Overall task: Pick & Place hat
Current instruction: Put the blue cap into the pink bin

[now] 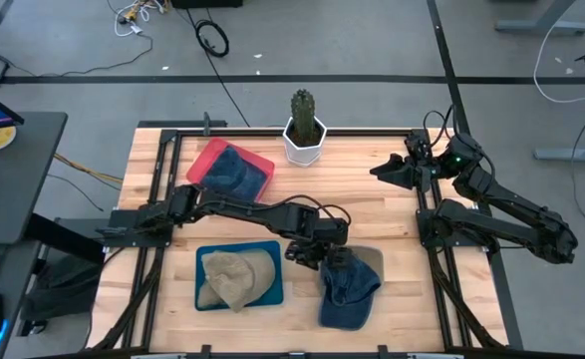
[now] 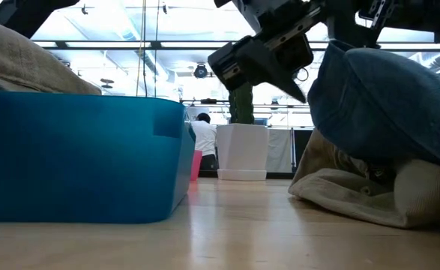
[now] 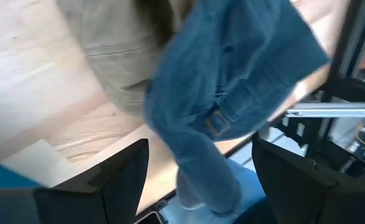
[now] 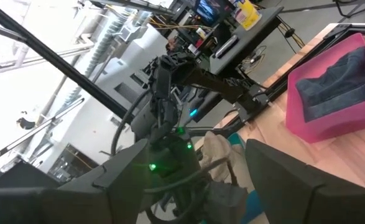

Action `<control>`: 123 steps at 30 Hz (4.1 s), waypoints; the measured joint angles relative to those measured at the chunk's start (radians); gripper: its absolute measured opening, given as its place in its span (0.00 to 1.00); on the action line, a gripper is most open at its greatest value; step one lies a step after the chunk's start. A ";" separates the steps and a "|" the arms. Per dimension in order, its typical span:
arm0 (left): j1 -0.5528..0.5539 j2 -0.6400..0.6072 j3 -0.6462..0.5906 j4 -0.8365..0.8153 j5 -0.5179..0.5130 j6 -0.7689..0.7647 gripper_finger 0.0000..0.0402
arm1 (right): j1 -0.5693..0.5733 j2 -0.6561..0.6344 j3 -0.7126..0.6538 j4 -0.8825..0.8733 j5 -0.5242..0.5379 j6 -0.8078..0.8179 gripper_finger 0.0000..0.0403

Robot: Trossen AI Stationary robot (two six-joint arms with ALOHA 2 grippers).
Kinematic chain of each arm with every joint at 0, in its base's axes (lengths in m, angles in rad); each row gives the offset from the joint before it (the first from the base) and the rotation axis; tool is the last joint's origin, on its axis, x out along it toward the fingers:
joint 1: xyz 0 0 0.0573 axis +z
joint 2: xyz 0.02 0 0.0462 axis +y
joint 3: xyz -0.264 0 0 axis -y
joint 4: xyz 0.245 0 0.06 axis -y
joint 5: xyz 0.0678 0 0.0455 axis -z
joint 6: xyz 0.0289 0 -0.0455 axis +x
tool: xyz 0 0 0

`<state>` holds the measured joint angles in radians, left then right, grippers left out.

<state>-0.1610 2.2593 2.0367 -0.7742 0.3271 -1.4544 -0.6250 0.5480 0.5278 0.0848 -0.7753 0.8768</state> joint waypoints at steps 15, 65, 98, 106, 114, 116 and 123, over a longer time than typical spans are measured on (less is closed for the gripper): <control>-0.032 0.036 0.001 0.004 -0.020 0.028 0.46 | 0.000 0.000 0.000 -0.004 0.000 -0.005 0.66; -0.019 -0.272 0.319 -0.100 -0.155 1.392 0.02 | 0.000 0.000 0.000 -0.056 -0.034 0.044 0.66; 0.101 -0.423 0.319 0.200 -0.138 1.991 0.02 | 0.273 0.141 0.000 0.545 0.115 0.155 0.66; 0.138 -0.423 0.320 0.206 -0.131 1.993 0.02 | 0.334 0.221 0.000 0.639 0.111 0.134 0.66; 0.167 -0.423 0.320 0.203 -0.101 1.991 0.02 | 0.370 0.262 0.000 0.692 0.109 0.124 0.66; 0.172 -0.423 0.320 0.202 -0.102 1.990 0.02 | 0.373 0.263 0.000 0.693 0.107 0.118 0.66; 0.186 -0.423 0.320 0.189 -0.102 1.974 0.02 | 0.372 0.262 0.000 0.752 0.103 0.119 0.66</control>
<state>0.0250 1.8359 2.3566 -0.5857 0.2253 0.5195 -0.2527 0.8101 0.5278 0.8364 -0.6724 0.9960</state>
